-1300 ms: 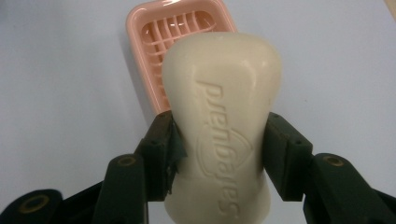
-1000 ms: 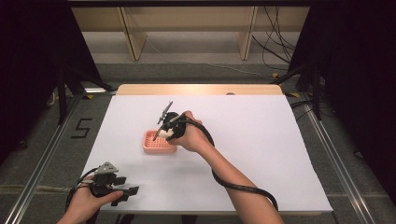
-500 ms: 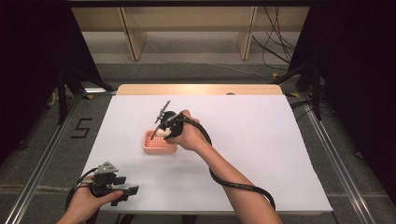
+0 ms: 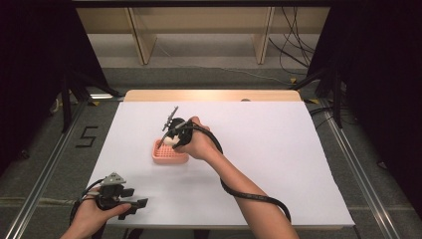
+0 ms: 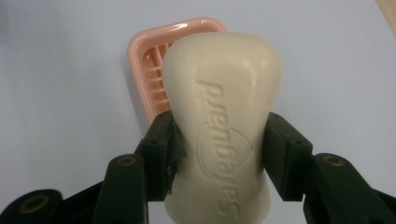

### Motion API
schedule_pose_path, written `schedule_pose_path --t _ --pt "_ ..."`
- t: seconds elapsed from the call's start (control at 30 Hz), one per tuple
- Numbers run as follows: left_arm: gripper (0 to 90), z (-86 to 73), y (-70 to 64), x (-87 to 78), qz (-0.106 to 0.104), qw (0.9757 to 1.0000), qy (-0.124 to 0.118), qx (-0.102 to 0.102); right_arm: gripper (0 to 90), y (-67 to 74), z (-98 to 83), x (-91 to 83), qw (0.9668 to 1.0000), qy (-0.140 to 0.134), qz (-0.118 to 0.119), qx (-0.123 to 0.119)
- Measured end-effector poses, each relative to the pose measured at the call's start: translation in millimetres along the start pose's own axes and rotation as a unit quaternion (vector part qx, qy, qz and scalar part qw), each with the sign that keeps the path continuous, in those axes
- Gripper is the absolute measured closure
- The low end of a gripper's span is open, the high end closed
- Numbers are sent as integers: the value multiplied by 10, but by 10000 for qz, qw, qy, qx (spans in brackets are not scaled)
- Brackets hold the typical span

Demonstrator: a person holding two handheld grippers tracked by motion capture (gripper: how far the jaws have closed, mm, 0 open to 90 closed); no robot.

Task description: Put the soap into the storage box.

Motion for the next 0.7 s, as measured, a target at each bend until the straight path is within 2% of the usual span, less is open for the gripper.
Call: schedule_pose_path --t 0.7 --pt "304 0 0 3 8 10000 2 -11 505 23 89 69 10000 -14 55 -18"
Point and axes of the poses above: each handheld gripper's, and its own axes: x roughly forward along the jaws, z roughly out of its top, y roughly to its left, the point moved 10 cm from there along x, roughly forward along the jaws, and after that the axes turned 9 degrees about y, right-handed, at the moved point
